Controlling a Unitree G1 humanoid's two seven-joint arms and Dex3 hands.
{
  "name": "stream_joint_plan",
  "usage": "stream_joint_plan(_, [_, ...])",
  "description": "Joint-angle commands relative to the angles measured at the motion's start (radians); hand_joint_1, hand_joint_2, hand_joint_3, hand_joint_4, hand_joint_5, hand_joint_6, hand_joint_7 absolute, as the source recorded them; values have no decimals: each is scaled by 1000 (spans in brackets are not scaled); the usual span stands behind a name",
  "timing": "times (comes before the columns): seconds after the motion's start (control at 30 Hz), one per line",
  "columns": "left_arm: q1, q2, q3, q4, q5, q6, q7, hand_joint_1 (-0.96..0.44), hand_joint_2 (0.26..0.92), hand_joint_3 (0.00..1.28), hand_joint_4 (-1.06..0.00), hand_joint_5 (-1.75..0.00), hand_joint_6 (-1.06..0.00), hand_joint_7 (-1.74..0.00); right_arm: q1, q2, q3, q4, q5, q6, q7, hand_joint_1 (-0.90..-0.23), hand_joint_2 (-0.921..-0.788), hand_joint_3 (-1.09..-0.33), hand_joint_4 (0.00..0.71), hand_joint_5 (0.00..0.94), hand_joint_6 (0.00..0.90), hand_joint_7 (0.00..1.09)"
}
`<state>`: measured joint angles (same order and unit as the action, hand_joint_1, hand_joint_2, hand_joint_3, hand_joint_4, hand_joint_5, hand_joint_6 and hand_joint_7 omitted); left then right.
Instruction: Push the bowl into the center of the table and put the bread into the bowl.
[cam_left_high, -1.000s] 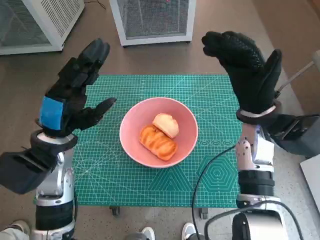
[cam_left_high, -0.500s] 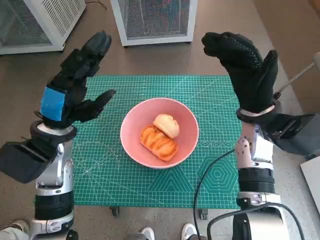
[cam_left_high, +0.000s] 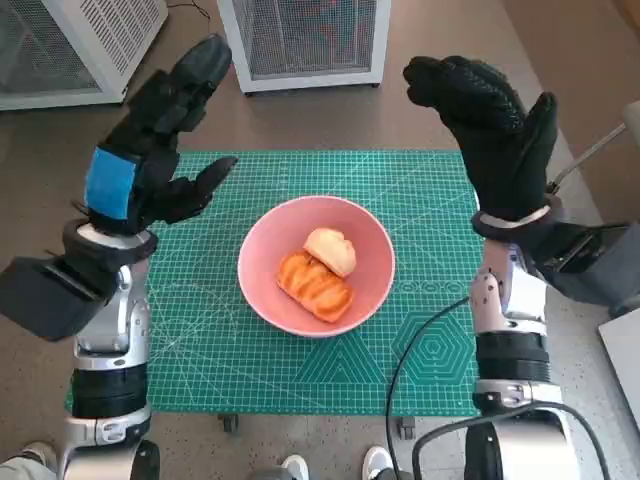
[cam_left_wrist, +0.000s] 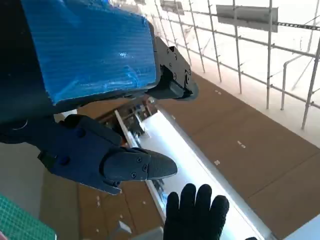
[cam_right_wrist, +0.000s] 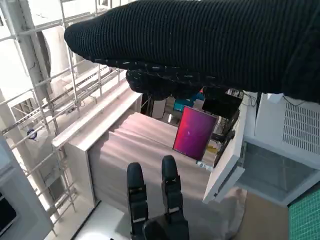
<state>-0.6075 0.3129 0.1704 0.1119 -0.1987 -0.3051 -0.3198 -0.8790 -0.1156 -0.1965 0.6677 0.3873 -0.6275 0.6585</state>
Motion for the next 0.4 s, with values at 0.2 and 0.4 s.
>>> stream_joint_plan(0.2, [-46, 1, -9, 0, -23, 66, -17, -576, 921, 345, -359, -19, -394, -108, 14, -3, -1, -2, -3, 3, -1, -592, -921, -591, 264, 6, 340, 16])
stream_joint_plan(0.4, [-50, -1, -14, -15, -28, 82, -26, -563, 921, 341, -364, -18, -391, -116, 18, -1, 2, -10, -10, -1, -8, -594, -921, -593, 264, 4, 340, 15])
